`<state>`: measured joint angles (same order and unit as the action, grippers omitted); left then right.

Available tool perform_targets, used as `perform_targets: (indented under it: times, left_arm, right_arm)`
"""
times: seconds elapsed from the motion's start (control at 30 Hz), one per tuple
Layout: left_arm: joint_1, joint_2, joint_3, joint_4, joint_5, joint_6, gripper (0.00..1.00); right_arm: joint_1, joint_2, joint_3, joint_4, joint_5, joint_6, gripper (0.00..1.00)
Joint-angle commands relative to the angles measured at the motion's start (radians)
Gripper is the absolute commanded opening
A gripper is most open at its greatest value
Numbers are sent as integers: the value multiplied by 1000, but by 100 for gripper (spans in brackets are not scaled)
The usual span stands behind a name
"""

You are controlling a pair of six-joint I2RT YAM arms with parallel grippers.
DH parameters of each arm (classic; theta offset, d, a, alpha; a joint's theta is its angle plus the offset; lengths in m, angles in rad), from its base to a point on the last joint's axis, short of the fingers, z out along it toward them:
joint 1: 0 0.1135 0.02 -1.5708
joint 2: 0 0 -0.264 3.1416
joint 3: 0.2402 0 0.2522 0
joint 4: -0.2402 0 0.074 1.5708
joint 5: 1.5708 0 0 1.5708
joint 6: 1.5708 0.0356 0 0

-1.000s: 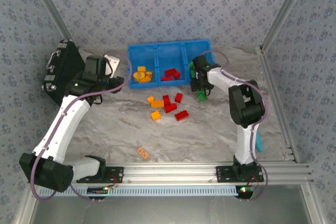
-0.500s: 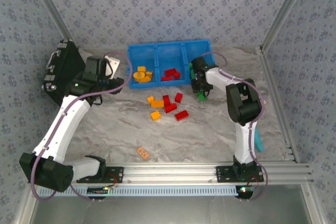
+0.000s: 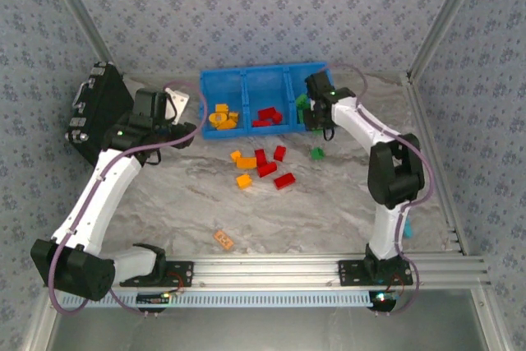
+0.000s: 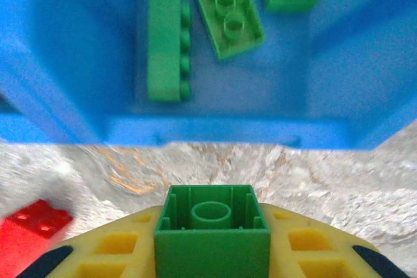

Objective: Sort the legos into containers by color
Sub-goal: Pick up the lego from the center of the table, then place the lego in the container.

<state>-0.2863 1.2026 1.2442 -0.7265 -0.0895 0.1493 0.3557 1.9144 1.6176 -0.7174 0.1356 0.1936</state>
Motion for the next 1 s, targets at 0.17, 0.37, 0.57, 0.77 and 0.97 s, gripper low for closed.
perform_targets:
  times: [0.17,0.37,0.57,0.77,0.97]
  left_arm:
    - [-12,-20,-2,41,169,-8,69]
    - [-40,-20,33,39,151,36,68]
    - [-78,-35,37,41,163,81,70]
    - [-96,-41,33,36,158,98,70]
    - [-105,-48,19,41,154,101,73]
  right_arm:
    - [-22,81,224,-19,-1,-43,31]
    - [-51,264,442,-7,-25,-42,30]
    - [-70,446,702,-92,-56,-27,37]
    - [-76,499,744,-107,-63,5,42]
    - [-73,421,629,-67,-45,12,54]
